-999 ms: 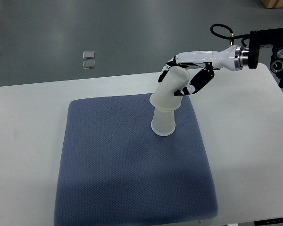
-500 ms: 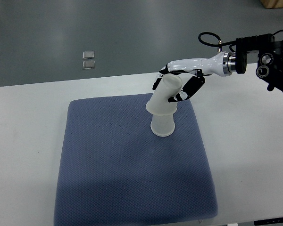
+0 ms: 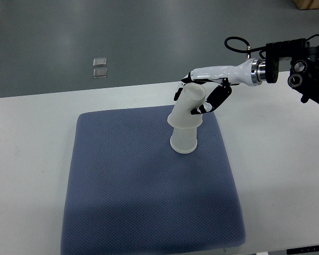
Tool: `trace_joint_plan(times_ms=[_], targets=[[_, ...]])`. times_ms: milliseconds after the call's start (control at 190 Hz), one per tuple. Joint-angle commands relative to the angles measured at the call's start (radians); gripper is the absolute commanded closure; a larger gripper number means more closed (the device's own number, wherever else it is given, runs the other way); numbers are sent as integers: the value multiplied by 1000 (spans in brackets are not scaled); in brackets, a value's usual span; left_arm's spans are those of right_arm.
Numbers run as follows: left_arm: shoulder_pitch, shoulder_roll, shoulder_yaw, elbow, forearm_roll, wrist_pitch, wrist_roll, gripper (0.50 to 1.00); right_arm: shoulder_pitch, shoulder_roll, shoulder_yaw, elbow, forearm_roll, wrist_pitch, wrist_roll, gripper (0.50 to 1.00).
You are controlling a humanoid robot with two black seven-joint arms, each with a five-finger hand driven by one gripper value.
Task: Stack paper cups
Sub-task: 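Lower the held cup onto the upside-down cup with the right hand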
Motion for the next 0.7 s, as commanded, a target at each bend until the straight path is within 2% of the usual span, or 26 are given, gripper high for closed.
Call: trace_joint_plan(times_ms=[0,694], targets=[[-1,0,0,0,-1,0,0,500,0,0,0,0,0,0,0,820],[0,0,0,0,0,0,0,500,14,-5,3,0,0,2,0,820]])
